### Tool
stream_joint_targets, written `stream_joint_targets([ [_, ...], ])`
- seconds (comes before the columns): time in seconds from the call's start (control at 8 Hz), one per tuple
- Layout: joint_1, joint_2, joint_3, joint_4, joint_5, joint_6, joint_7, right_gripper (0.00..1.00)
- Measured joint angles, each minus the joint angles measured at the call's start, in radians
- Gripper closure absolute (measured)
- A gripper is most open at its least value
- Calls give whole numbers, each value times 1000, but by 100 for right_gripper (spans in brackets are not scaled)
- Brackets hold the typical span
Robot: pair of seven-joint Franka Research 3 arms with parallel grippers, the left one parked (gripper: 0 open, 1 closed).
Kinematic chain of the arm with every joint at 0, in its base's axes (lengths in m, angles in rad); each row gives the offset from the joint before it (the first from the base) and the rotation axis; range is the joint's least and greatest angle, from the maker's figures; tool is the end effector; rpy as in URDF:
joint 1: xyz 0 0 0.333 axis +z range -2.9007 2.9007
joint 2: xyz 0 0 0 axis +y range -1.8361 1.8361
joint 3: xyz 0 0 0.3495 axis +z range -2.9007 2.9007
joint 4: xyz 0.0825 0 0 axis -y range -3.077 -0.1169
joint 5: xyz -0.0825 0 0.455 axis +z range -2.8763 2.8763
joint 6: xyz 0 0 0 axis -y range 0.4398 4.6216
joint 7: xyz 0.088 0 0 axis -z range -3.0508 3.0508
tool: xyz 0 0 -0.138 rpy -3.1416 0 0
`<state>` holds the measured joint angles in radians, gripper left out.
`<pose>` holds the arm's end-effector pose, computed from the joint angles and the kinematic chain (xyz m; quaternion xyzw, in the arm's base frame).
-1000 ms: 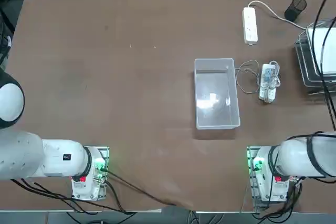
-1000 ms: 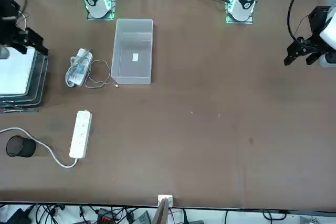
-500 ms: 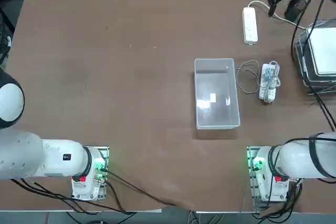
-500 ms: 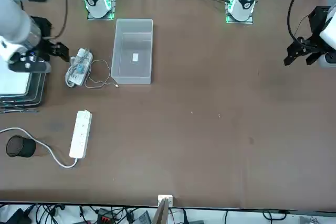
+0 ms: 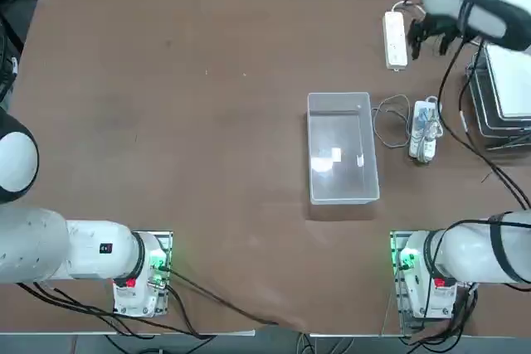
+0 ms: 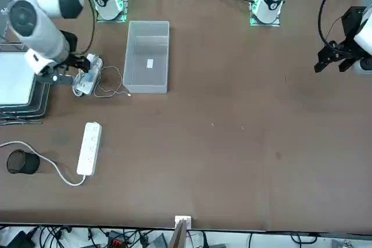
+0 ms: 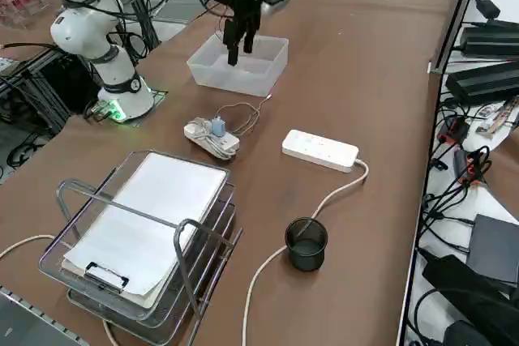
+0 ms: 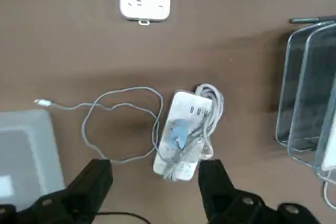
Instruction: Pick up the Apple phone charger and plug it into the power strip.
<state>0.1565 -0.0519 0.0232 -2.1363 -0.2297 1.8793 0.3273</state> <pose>0.5557 0.0768 0.3840 0.9888 -0.0273 -0.0720 0.1278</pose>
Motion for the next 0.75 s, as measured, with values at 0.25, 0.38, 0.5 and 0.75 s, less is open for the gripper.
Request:
stream_joint_targets([
  [0.25,5,-2,5,-134,-35,151,117,0],
  [0.38,5,-3,5,-190,-63,217,179,0],
  [0.5,5,-5,5,-233,-99,263,236,0],
  [0.75,-3,-12,1,-302,-183,316,336,0],
])
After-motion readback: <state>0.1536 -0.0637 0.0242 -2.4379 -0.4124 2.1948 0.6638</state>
